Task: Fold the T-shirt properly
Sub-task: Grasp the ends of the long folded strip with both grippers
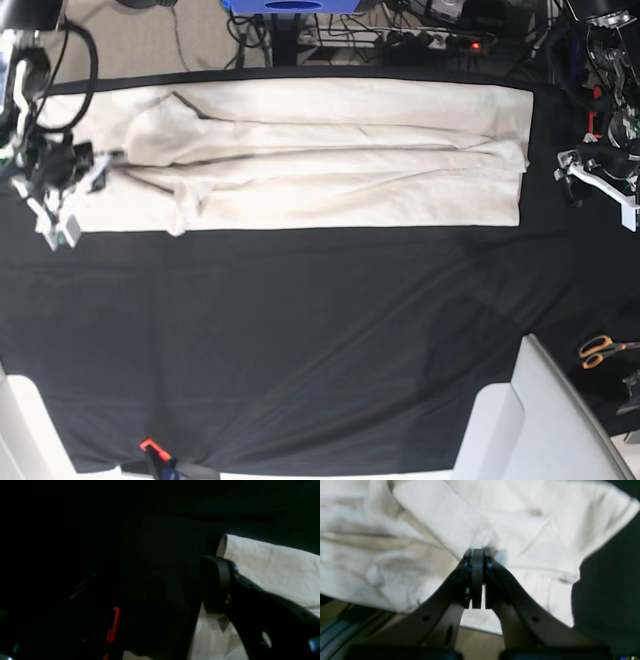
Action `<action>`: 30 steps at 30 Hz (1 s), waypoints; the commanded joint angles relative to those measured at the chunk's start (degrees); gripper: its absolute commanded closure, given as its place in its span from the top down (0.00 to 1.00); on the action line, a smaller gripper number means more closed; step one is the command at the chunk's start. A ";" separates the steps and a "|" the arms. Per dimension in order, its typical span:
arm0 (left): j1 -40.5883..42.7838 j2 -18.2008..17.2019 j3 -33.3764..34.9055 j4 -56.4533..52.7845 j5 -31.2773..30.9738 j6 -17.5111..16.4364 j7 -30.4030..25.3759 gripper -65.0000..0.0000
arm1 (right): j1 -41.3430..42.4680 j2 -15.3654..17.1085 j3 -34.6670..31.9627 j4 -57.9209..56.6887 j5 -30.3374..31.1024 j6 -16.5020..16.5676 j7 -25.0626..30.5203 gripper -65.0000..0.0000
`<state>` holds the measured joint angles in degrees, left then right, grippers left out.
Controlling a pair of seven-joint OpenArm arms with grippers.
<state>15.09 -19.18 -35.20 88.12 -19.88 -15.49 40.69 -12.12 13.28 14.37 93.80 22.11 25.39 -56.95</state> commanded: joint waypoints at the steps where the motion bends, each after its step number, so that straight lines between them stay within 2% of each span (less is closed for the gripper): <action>1: -0.37 -1.17 -0.45 0.89 -0.30 -0.03 -1.17 0.74 | -1.11 0.48 0.27 2.42 1.14 0.15 0.64 0.01; 6: -1.16 -1.26 -0.27 0.81 -0.30 -0.03 -1.17 0.74 | -7.79 -1.72 0.88 7.34 0.88 0.15 0.73 0.01; 15: -1.51 -1.52 -0.10 -2.01 -0.30 -0.03 -1.17 0.74 | -12.63 -1.72 0.88 9.28 0.88 0.15 1.26 0.01; 30: -0.98 -1.61 -0.27 -1.48 -0.38 -0.03 -1.17 0.74 | -7.70 -1.89 0.53 6.55 0.79 0.15 0.73 0.01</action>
<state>14.31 -19.55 -35.05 85.54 -19.94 -15.49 40.56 -19.90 11.00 14.74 99.35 22.28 25.47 -56.84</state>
